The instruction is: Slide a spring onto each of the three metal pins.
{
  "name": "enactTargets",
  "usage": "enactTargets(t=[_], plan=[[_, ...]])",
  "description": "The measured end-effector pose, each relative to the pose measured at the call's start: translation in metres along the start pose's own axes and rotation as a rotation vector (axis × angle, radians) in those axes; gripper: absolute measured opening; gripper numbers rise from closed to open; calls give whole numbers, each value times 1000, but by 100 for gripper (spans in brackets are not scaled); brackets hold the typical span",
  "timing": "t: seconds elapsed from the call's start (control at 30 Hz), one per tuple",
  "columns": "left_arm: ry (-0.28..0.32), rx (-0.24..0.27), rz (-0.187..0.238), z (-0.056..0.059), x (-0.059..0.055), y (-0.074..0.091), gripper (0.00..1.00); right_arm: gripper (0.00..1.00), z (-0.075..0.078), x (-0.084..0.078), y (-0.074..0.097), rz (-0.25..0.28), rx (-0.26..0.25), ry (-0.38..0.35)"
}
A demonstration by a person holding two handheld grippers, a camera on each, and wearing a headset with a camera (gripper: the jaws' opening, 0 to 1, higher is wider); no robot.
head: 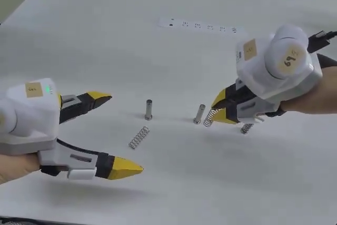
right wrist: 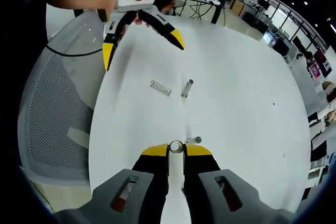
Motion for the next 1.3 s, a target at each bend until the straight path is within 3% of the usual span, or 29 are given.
enactTargets(t=[0.67, 0.87, 1.3], plan=[[11, -3, 3, 1, 0, 0, 96, 7, 30, 14, 2, -20, 11, 30], [15, -2, 3, 1, 0, 0, 95, 7, 33, 15, 2, -54, 39, 44], [23, 4, 2, 1, -1, 3, 95, 7, 39, 15, -3, -67, 68, 39]])
Point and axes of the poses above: the centre of the closed fingertips' face, and the gripper's own axes: y roughly backward along the fingers, z roughly to its right, x roughly out of its top, the point moved 4 cm from there along y, roughly backward along the fingers, and after that the axes turned 13 degrees about z, right-handed, at the moved point
